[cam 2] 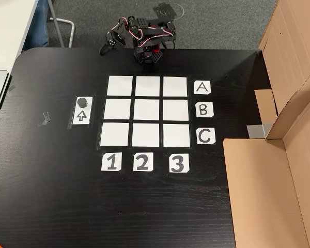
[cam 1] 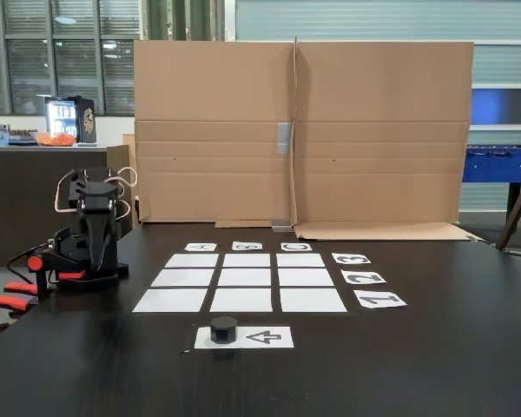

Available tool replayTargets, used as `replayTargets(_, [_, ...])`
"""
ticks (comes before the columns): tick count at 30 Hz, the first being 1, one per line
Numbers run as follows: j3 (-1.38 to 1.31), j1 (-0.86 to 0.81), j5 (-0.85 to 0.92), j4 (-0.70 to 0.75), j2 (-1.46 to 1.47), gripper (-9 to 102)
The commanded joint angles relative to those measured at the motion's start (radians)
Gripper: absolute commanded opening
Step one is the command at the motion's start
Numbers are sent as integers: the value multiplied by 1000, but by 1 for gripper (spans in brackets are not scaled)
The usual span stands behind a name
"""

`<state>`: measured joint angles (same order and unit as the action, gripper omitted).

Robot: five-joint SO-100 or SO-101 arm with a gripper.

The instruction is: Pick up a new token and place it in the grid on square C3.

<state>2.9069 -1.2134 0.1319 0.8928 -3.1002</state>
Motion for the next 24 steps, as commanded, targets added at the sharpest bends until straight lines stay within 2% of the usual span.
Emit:
replayTargets(1, [-149,28,8,21,161,0])
replayTargets(8, [-446,103,8,167,423,0])
replayTargets(11, [-592,137,8,282,525,1])
replayTargets(16, [-796,195,6,460,632,11])
replayTargets(19, [-902,201,2,520,686,16])
replayTargets(24, [-1083,209,2,581,825,18])
